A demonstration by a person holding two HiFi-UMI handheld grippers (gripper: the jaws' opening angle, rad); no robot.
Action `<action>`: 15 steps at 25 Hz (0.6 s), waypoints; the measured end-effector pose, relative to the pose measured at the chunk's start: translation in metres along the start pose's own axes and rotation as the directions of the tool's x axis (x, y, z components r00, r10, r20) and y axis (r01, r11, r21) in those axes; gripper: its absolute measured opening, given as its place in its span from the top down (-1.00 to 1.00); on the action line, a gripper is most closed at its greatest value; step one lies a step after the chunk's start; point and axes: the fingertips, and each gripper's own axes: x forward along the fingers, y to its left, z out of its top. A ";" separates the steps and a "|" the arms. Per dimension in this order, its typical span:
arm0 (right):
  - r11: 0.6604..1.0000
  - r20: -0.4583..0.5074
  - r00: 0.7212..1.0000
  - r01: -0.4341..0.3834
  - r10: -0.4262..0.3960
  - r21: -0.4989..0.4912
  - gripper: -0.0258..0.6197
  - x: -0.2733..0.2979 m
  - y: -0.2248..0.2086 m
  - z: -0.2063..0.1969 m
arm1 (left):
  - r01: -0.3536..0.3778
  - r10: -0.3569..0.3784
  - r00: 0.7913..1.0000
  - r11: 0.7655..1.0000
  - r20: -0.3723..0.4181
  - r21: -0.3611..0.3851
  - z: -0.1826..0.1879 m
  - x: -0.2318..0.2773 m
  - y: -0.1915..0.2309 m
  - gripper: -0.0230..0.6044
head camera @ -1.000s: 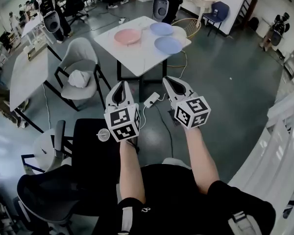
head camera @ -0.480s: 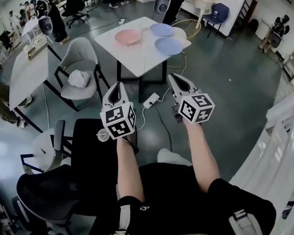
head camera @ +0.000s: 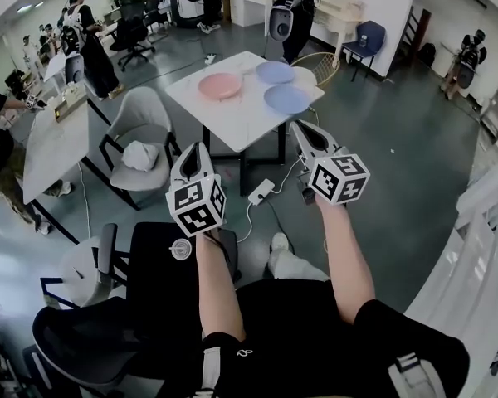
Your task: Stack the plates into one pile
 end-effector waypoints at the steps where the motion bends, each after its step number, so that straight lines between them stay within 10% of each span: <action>1: 1.000 0.007 1.000 -0.004 0.004 -0.005 0.90 0.002 -0.001 0.003 | -0.005 0.005 1.000 1.000 0.011 0.002 0.003 0.001 0.002 0.88; 15: 0.998 -0.009 0.998 -0.054 0.054 0.014 0.90 0.086 -0.072 -0.022 | -0.094 0.093 0.993 0.995 0.066 0.011 -0.002 0.096 0.020 0.88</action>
